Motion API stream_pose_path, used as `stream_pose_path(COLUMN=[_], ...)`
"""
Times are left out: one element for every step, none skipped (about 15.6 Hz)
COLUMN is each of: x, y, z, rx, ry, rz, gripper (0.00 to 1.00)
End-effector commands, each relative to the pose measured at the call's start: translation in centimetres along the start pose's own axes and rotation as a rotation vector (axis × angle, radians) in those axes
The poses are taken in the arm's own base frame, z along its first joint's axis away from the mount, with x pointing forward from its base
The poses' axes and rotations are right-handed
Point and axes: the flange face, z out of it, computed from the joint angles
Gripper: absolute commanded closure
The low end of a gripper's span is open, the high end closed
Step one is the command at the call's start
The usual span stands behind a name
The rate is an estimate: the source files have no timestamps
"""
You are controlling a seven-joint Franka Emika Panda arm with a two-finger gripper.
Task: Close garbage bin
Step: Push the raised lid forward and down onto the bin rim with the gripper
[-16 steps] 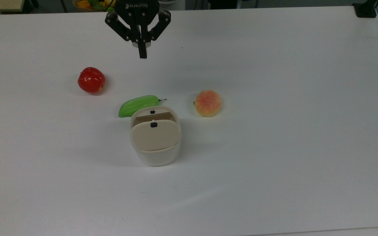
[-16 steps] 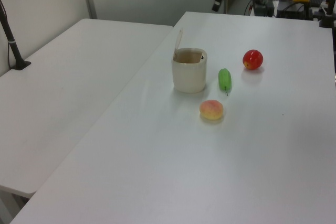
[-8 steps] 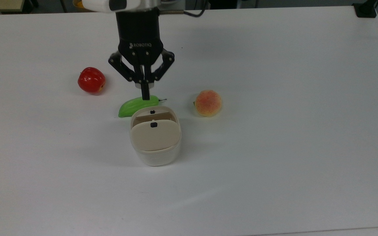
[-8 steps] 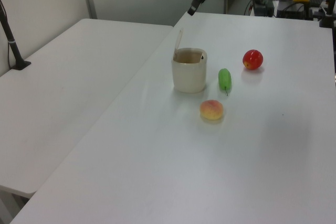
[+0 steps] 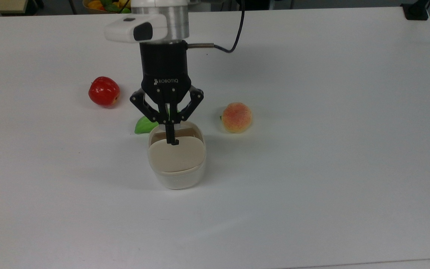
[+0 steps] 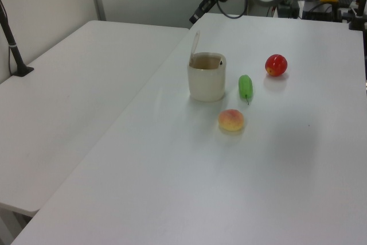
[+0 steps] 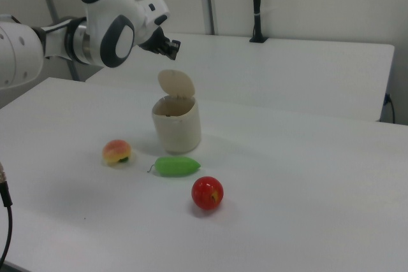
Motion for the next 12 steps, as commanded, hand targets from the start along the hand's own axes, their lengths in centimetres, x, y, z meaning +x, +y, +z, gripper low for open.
stream_pose_path(x=[-0.1, -0.1, -0.1, -0.1, -0.1, -0.1, -0.1, -0.3, -0.8, -0.9, -1.2, -1.3], y=[0.1, 0.0, -0.2, -0.3, -0.3, -0.3, -0.4, -0.5, -0.5, -0.5, -0.4, -0.8], z=[1.5, 1.5, 1.4, 1.4, 1.3, 1.2, 1.0, 1.0, 1.1, 0.9, 0.9, 0.8], rx=[0.001, -0.001, 0.001, 0.002, 0.003, 0.003, 0.003, 0.004, 0.004, 0.004, 0.003, 0.006], ry=[0.040, 0.040, 0.041, 0.040, 0.040, 0.037, 0.030, 0.017, -0.017, -0.054, -0.087, -0.106], rz=[0.012, 0.007, 0.004, 0.005, 0.006, 0.006, 0.002, 0.001, 0.000, -0.001, -0.002, -0.004], gripper=[1.00, 1.00, 1.00, 1.00, 1.00, 1.00, 1.00, 1.00, 1.00, 1.00, 1.00, 1.00])
